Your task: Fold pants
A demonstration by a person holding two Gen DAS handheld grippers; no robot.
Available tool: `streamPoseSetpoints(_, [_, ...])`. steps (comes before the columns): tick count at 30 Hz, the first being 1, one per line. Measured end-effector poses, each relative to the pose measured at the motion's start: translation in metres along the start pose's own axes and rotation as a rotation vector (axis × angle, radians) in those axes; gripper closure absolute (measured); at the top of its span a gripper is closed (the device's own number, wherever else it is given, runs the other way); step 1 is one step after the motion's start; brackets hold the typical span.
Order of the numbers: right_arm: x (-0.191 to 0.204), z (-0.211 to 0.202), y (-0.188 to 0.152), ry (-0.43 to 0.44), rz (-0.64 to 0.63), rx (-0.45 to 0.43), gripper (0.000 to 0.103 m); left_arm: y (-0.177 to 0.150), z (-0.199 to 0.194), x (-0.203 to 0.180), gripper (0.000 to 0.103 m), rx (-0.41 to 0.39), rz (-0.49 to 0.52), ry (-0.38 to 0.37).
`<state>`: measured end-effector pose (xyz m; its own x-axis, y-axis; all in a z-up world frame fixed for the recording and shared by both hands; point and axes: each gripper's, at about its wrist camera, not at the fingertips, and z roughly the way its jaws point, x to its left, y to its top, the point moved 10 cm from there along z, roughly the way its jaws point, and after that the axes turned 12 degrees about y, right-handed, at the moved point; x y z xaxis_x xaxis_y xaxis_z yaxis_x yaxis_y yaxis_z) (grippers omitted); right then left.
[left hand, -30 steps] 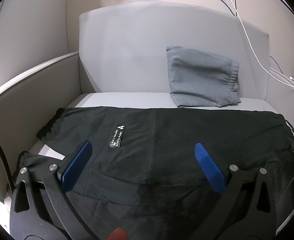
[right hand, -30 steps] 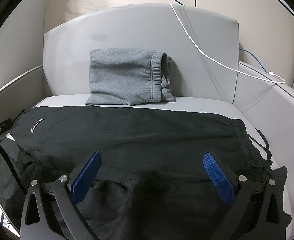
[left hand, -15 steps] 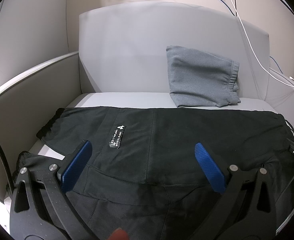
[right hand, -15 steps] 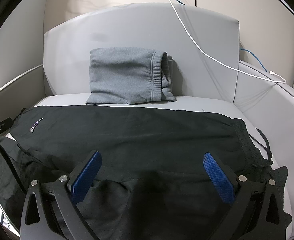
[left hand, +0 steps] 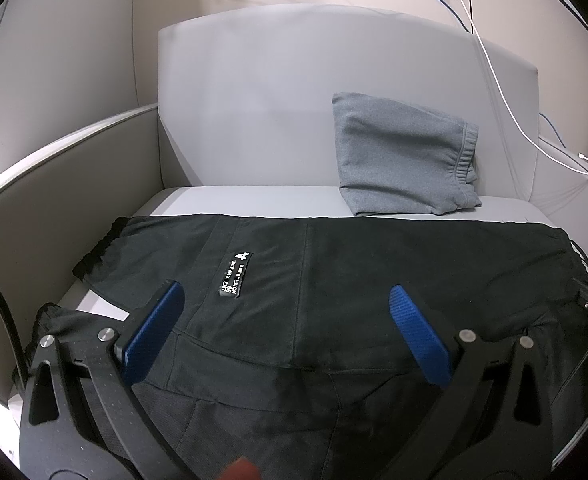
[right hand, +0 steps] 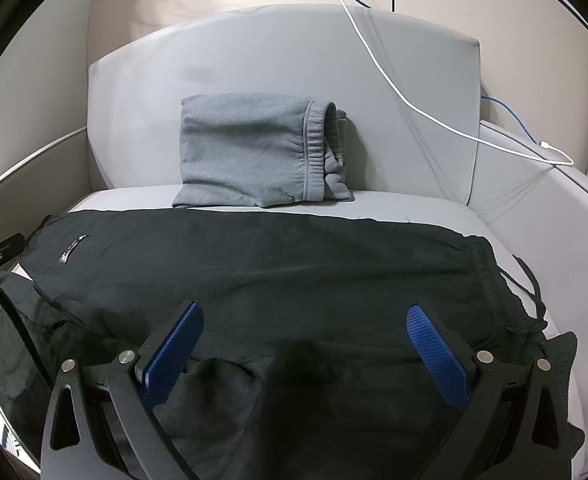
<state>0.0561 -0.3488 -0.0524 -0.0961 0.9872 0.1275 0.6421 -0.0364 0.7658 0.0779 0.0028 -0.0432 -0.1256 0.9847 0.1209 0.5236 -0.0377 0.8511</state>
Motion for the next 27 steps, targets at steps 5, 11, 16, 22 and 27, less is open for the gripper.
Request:
streamPoseSetpoints(5, [0.000, 0.000, 0.000, 0.000, 0.000, 0.000, 0.000, 0.000, 0.000, 0.000, 0.001, -0.002, -0.001, 0.000])
streamPoseSetpoints(11, [0.000, 0.000, 0.000, 0.002, 0.000, -0.001, 0.000, 0.001, 0.000, 0.000, 0.001, -0.003, -0.001, 0.001])
streamPoseSetpoints(16, [0.000, 0.000, 0.000, 0.005, 0.000, -0.002, 0.000, 0.001, 0.000, 0.001, 0.001, -0.003, -0.001, 0.001])
streamPoseSetpoints(22, [0.004, 0.001, 0.000, 0.010, -0.011, -0.003, 0.000, 0.002, 0.000, 0.001, 0.001, -0.006, -0.003, -0.001])
streamPoseSetpoints(27, [0.005, -0.002, 0.001, 0.013, -0.010, -0.016, 0.000, 0.013, -0.013, 0.012, 0.001, -0.070, -0.072, -0.034])
